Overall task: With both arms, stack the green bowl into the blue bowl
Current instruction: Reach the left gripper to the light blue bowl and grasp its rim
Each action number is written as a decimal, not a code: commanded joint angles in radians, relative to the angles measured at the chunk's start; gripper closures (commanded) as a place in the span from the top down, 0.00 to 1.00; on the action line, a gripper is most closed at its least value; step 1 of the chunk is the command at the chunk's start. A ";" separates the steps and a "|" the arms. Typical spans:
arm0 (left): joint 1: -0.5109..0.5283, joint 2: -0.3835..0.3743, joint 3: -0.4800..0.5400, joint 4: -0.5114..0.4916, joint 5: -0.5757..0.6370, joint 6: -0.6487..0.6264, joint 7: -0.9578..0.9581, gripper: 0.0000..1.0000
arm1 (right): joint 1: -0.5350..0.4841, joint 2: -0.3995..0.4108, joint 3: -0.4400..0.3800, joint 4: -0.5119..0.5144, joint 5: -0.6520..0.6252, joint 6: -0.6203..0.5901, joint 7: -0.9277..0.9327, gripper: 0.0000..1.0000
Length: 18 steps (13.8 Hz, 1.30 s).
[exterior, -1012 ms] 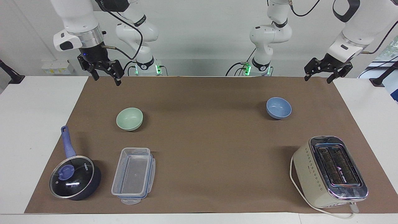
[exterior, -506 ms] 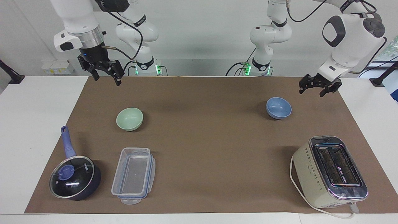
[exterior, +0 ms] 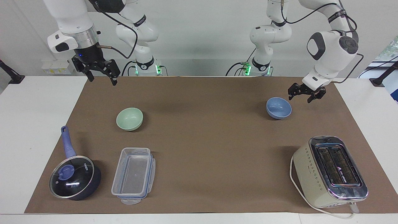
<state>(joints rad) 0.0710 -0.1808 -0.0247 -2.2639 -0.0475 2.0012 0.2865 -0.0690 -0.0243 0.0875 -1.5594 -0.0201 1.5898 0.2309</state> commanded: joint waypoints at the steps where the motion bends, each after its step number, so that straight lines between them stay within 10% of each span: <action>1: -0.008 -0.077 0.006 -0.110 -0.009 0.059 0.017 1.00 | -0.008 -0.006 0.004 -0.019 -0.001 0.019 -0.022 1.00; 11: -0.005 -0.069 0.005 -0.327 -0.017 0.327 0.014 1.00 | -0.002 -0.006 0.011 -0.016 0.000 0.029 -0.013 1.00; 16: 0.001 -0.060 0.006 -0.361 -0.055 0.372 0.010 0.00 | 0.005 -0.006 0.014 -0.016 0.000 0.027 -0.012 1.00; 18: 0.004 -0.049 0.006 -0.350 -0.057 0.358 -0.006 0.00 | 0.005 -0.006 0.014 -0.016 0.000 0.026 -0.015 1.00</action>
<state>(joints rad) 0.0720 -0.2266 -0.0207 -2.6006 -0.0872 2.3441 0.2863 -0.0578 -0.0242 0.0975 -1.5618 -0.0200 1.5954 0.2299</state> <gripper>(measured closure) 0.731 0.000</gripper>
